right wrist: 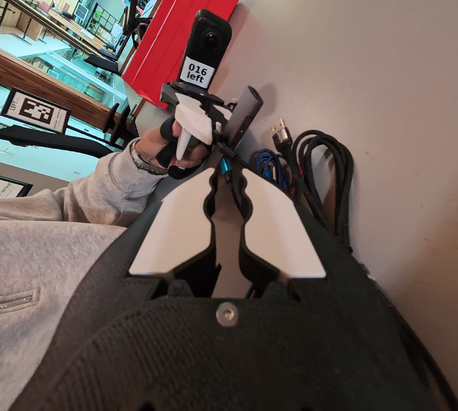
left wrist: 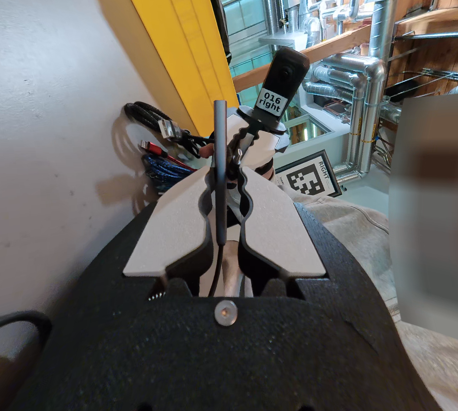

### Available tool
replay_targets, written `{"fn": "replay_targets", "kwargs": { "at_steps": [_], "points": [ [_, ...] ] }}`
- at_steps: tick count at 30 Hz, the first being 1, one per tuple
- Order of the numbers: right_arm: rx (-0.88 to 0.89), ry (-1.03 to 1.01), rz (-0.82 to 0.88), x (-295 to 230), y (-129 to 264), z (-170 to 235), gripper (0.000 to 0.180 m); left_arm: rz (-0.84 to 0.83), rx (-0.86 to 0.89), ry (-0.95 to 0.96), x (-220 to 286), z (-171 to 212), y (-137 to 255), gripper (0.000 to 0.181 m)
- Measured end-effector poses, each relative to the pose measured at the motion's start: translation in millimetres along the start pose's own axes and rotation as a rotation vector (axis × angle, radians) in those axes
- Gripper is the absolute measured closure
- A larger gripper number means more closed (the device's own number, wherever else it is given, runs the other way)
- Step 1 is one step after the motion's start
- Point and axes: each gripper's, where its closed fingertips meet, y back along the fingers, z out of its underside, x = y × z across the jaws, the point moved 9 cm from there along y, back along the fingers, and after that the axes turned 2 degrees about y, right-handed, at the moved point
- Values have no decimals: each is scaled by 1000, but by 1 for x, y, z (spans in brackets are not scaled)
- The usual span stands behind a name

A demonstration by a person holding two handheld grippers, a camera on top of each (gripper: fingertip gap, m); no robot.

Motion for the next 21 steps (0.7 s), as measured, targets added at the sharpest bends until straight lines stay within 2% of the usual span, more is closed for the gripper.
{"fn": "replay_targets", "kwargs": {
  "at_steps": [8, 21],
  "points": [
    [47, 73, 40, -5, -2, -3, 168, 2, -40, -5, 1, 2, -3, 162],
    [144, -98, -39, 3, -2, -1, 163, 6, -77, -25, 3, 8, -16, 162]
  ]
}}
